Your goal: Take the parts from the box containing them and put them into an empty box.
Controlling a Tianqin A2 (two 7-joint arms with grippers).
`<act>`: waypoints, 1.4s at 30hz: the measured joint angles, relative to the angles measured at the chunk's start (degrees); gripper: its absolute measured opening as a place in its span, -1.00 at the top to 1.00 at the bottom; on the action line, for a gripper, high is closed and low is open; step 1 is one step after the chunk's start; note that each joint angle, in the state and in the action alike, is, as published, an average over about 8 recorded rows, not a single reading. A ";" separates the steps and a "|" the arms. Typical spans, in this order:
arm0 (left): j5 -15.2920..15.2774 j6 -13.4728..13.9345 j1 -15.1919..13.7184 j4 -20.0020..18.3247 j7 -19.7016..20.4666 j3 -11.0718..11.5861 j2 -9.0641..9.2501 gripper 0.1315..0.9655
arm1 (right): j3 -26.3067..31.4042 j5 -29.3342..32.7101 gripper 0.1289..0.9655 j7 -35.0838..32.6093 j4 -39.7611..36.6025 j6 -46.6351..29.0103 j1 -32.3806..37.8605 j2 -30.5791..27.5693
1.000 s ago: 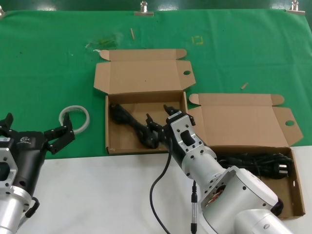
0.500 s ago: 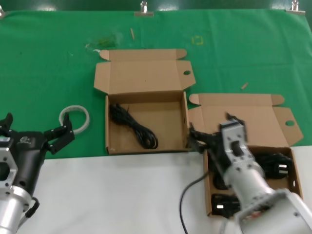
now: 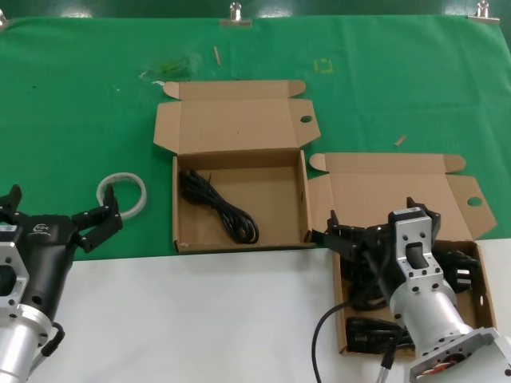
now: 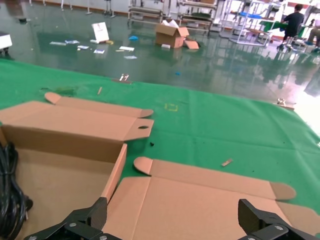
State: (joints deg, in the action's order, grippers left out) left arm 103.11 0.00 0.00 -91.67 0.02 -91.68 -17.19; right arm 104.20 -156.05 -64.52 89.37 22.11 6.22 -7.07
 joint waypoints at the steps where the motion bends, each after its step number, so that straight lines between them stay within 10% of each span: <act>1: 0.00 0.00 0.00 0.00 0.00 0.00 0.00 -1.00 | -0.12 0.52 -0.68 0.63 0.02 -0.22 -0.06 0.00; 42: 0.01 0.00 0.00 0.00 -0.01 0.00 0.00 -1.00 | -7.01 29.63 -1.00 36.11 1.29 -12.37 -3.48 0.00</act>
State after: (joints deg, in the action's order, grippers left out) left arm 103.12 0.00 0.00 -91.67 0.00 -91.68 -17.19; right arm 97.19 -126.42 -28.41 90.66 9.74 2.74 -7.07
